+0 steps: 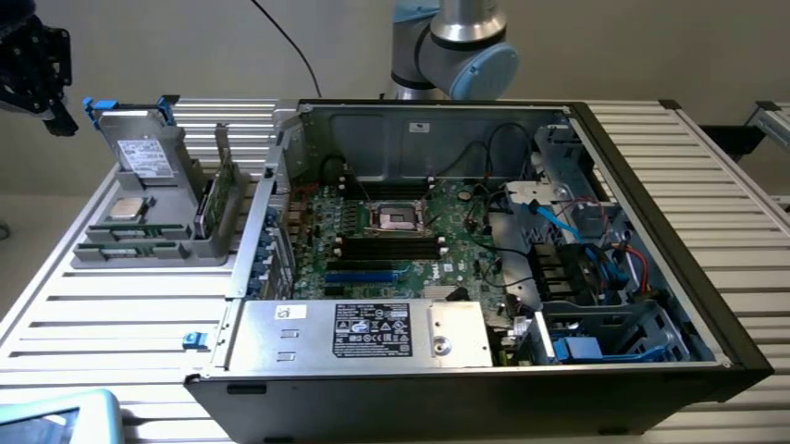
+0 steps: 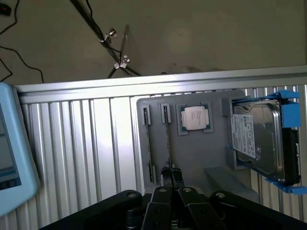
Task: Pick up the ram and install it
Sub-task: 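Pick up the ram and move it above insertion slot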
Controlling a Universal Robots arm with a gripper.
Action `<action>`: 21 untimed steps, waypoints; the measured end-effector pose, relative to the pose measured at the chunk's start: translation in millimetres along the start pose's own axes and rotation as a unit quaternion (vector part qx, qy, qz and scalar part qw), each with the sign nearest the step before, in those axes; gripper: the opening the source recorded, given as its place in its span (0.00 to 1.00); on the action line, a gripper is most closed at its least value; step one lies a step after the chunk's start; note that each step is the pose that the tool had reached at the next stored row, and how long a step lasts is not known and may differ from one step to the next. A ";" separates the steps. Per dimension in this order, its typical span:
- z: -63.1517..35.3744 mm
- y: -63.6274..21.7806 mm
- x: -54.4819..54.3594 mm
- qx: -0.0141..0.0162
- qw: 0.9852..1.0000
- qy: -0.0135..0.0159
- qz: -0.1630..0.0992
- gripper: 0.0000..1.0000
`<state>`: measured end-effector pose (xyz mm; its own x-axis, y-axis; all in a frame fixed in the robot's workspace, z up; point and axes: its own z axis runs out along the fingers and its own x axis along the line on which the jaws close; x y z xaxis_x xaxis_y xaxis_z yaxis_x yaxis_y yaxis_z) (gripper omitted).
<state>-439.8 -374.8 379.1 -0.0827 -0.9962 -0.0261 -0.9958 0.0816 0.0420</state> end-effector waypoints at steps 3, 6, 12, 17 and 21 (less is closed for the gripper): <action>0.0 0.0 0.0 0.000 1.000 0.000 0.000 0.11; -0.1 -0.8 -0.1 0.000 1.000 0.000 0.000 0.11; 0.0 -2.1 -0.1 0.000 1.000 0.001 -0.009 0.11; 0.0 -2.2 -0.2 0.000 0.999 0.002 -0.033 0.11; 0.0 -2.2 -0.2 -0.001 0.999 0.003 -0.040 0.11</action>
<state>-437.5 -374.8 379.0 -0.0021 -0.9997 -0.0243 -0.9991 0.0011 0.0412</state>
